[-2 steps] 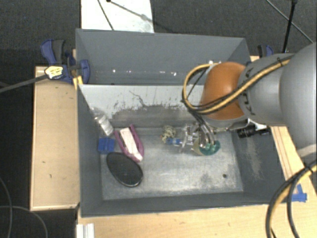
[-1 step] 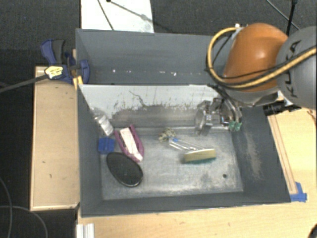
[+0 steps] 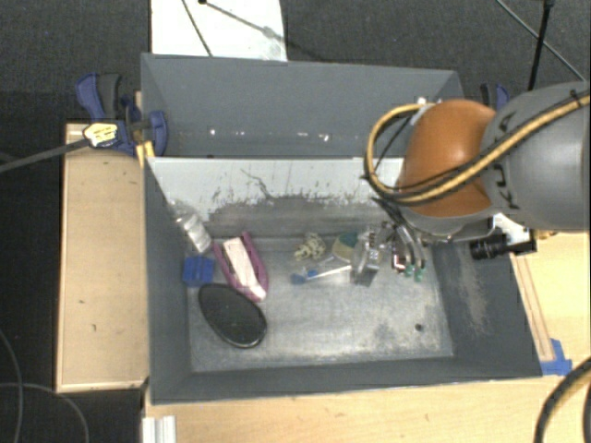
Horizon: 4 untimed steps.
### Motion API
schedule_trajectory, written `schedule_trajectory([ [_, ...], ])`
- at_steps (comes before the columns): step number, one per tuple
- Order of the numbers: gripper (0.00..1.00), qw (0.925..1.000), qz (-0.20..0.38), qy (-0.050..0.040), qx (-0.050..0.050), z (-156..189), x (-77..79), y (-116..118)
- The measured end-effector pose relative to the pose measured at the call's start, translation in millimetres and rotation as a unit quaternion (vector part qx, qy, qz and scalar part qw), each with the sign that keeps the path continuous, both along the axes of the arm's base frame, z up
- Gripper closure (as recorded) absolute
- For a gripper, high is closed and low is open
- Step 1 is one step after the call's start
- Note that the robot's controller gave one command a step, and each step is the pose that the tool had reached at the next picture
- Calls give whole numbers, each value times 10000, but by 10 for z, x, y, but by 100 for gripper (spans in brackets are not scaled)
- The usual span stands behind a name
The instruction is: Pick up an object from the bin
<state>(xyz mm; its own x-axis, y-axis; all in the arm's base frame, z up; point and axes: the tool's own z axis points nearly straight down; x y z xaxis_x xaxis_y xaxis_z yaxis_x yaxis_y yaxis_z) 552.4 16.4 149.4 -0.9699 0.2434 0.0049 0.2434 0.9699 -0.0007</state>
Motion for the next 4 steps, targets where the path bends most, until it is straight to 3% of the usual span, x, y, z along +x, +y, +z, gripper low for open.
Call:
schedule_trajectory([
  [1,100,9984,-573,-20,-2,-224,-5,-73],
  [2,0,9984,-566,-27,-4,-215,-1,-73],
  [3,0,9989,-455,-124,-24,-759,182,213],
  [4,100,9989,-458,-78,-20,-753,157,211],
])
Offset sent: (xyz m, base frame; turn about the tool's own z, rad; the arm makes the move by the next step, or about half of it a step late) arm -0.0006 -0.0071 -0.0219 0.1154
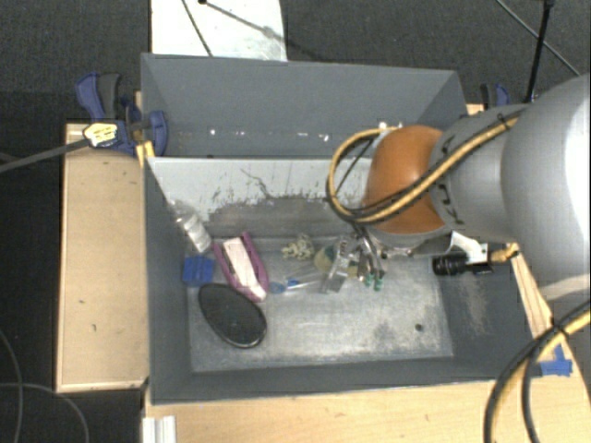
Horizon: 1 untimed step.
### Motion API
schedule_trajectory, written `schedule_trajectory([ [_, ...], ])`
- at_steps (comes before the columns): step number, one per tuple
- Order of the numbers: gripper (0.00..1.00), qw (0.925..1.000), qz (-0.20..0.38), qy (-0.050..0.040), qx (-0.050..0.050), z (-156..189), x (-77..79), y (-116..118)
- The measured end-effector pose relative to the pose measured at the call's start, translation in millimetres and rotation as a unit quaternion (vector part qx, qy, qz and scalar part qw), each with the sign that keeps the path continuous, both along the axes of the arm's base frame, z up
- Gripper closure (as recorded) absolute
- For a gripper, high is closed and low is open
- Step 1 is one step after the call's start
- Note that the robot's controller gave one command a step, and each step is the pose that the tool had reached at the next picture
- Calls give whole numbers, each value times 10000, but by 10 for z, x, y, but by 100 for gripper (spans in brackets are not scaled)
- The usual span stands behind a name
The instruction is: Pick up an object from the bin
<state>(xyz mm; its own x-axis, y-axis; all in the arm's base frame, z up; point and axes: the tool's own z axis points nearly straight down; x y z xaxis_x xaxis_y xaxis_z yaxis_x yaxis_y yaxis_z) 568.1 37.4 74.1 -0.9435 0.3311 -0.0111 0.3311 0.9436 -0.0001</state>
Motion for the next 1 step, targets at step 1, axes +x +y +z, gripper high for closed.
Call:
schedule_trajectory([
  [1,100,9919,1272,24,9,230,215,101],
])
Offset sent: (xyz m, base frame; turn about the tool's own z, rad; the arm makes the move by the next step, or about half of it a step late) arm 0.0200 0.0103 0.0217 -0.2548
